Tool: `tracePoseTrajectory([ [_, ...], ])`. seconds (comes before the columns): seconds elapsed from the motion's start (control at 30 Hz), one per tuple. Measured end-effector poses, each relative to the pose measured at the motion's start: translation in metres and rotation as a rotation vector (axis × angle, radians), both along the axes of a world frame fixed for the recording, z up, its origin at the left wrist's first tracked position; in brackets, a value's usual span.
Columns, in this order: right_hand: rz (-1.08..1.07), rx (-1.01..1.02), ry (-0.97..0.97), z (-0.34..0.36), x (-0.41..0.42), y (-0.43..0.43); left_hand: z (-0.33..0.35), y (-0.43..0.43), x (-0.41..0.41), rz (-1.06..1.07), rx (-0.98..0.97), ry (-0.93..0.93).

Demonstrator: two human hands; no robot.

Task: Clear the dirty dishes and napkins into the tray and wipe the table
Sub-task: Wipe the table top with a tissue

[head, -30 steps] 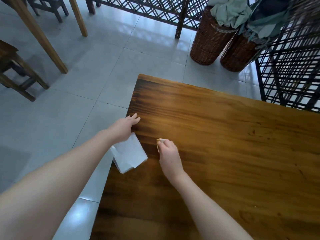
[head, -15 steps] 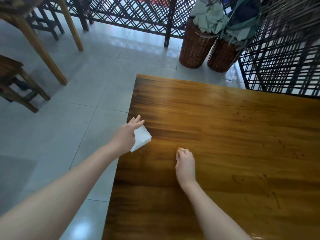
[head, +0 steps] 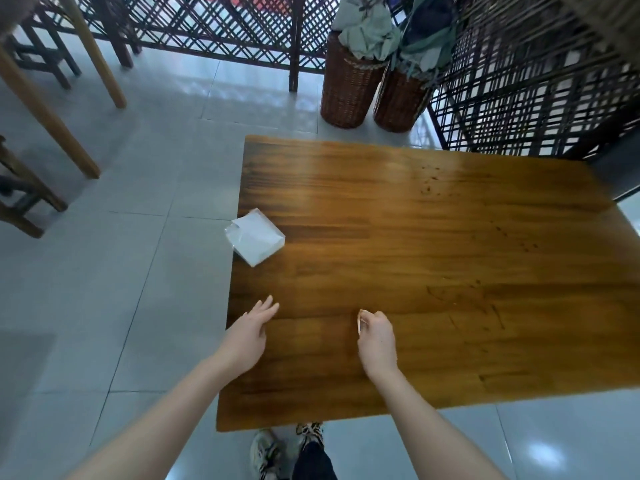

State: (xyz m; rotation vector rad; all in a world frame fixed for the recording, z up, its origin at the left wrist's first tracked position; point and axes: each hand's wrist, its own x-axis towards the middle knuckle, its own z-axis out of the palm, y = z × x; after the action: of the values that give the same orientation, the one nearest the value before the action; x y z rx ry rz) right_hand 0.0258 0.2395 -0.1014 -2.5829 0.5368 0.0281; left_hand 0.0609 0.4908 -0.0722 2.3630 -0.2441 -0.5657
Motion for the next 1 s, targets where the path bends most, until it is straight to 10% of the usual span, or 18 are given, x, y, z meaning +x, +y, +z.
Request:
tracePoseTrajectory([
  [0.37, -0.467, 0.251, -0.083, 0.037, -0.052, -0.080, 0.012, -0.039, -0.017, -0.164, 0.030, 0.019],
  [1.0, -0.307, 0.191, -0.016, 0.017, -0.121, -0.180, 0.013, -0.176, -0.058, -0.227, 0.087, 0.066],
])
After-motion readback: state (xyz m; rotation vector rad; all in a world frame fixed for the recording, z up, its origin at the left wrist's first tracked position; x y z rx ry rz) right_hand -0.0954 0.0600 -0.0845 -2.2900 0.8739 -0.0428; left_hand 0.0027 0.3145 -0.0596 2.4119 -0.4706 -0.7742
